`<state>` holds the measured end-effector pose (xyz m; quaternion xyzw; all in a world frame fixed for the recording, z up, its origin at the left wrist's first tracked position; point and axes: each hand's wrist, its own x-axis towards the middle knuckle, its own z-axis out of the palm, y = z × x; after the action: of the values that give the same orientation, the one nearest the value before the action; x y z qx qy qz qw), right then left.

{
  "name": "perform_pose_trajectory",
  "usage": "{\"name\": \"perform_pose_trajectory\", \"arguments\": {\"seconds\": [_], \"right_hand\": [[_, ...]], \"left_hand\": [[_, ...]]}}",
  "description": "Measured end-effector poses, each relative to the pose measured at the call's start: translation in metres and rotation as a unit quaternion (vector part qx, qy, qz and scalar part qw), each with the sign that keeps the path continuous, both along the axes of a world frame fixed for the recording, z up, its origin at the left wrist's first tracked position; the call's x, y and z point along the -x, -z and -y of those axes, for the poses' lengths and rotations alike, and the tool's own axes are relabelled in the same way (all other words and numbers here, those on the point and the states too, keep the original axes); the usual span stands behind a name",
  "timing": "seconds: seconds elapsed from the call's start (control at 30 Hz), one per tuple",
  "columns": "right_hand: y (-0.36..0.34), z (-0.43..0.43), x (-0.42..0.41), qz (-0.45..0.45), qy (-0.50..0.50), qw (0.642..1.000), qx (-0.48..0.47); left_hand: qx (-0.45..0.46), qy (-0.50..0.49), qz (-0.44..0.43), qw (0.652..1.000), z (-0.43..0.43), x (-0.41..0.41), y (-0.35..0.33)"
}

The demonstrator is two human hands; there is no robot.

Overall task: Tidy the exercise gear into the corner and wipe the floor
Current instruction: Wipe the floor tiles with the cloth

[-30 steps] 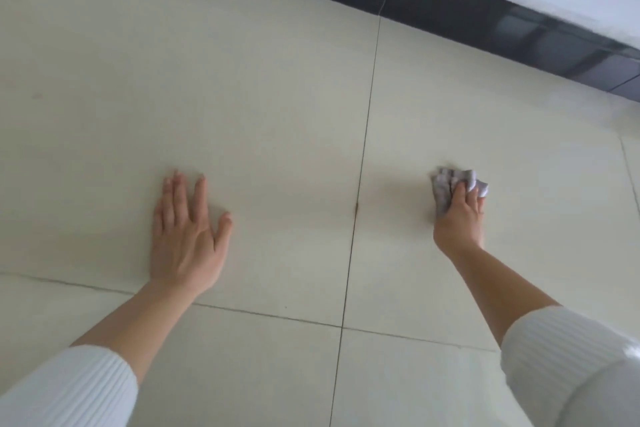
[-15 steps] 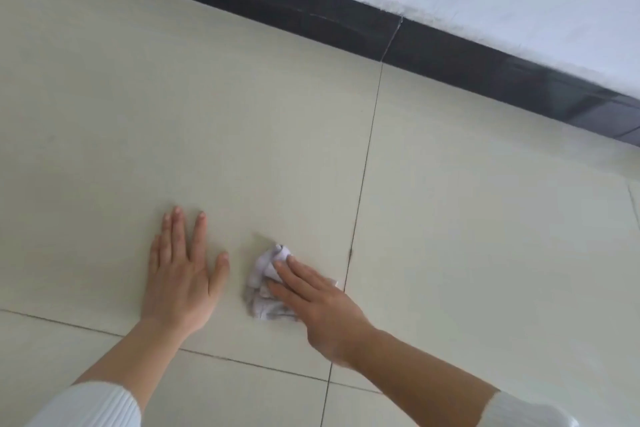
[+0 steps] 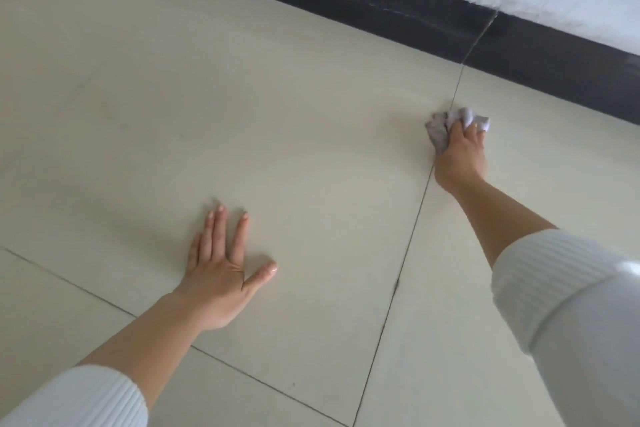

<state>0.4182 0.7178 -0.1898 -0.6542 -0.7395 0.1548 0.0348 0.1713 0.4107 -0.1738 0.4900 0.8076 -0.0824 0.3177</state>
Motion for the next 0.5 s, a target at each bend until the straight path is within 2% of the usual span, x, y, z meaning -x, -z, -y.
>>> {"name": "perform_pose_trajectory", "arguments": {"seconds": [0.07,0.17,0.3,0.4,0.43,0.5], "right_hand": [[-0.001,-0.002,0.027,-0.031,-0.022,0.999,0.001],[-0.002,0.036,0.066,-0.077,-0.158,0.984,-0.005],[0.006,0.109,0.071,-0.123,-0.423,0.898,0.003],[0.008,0.106,0.04,-0.1,-0.544,0.833,-0.005],[0.009,0.092,0.03,-0.095,-0.547,0.831,-0.03],[0.013,0.058,0.01,-0.091,-0.47,0.875,-0.072]], "left_hand": [[0.014,0.0,0.0,1.0,-0.001,-0.001,-0.004],[0.04,0.008,-0.003,0.999,-0.004,-0.002,-0.011],[0.056,0.005,-0.002,0.998,-0.006,-0.004,-0.016],[0.063,0.008,-0.01,0.998,-0.006,-0.004,-0.017],[0.067,0.009,-0.009,0.998,-0.006,-0.004,-0.018],[0.076,0.011,-0.008,0.997,-0.007,-0.003,-0.018]]}}
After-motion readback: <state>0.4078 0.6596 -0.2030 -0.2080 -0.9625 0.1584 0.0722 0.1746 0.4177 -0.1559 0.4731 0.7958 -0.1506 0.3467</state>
